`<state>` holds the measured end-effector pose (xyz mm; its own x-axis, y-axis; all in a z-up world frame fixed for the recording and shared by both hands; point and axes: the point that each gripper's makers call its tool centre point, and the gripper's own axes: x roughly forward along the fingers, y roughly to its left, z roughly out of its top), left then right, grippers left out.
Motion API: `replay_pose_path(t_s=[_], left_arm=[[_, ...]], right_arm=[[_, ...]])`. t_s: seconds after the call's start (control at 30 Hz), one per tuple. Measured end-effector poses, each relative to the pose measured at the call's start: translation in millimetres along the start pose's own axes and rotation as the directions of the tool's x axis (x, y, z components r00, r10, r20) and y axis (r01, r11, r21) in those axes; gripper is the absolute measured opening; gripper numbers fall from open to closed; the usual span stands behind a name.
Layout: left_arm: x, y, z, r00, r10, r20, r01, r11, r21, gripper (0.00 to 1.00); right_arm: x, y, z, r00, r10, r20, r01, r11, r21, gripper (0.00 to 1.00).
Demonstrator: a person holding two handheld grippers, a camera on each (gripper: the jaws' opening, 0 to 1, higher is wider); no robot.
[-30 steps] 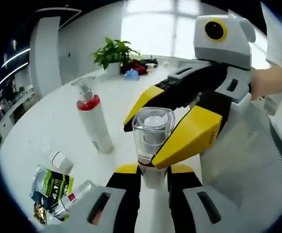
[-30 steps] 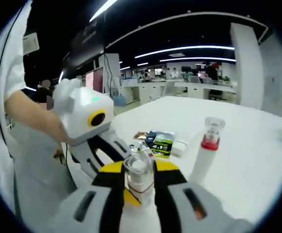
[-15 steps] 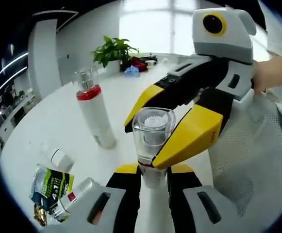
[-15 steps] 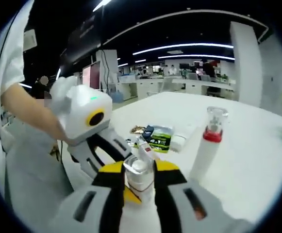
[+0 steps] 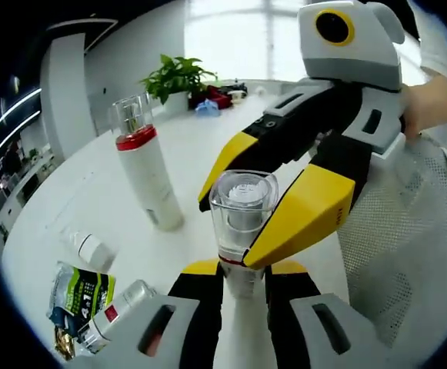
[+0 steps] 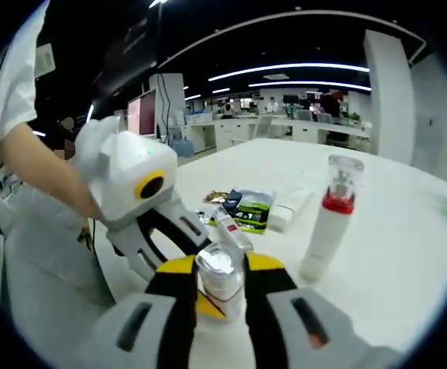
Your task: Arrange the skincare products in the storage area until every visible bottle or jar stands upright without overlapping.
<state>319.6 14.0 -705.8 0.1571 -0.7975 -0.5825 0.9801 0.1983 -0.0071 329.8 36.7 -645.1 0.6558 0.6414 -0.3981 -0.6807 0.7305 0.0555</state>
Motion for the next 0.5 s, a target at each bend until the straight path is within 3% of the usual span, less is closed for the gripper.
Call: replay_pose_path(t_s=[0.17,0.3,0.5], left_arm=[[1,2.0,0.6,1.0,0.002,0.012,-0.002,1.0,-0.003,0.17],[2,3.2,2.1,1.0,-0.002,0.019,0.002,1.0,-0.003,0.17],[5,7.4,3.3,1.0,-0.009,0.028,0.009,1.0,-0.004,0.17]], right_arm=[[1,0,0.6,1.0,-0.006,0.009,0.006,1.0,-0.024,0.23],[0,-7,-0.7,0.999,-0.039,0.005,0.039,0.999,-0.019,0.31],[-6,-16,-2.1,0.998,-0.058,0.013,0.058,0.998,0.011,0.35]])
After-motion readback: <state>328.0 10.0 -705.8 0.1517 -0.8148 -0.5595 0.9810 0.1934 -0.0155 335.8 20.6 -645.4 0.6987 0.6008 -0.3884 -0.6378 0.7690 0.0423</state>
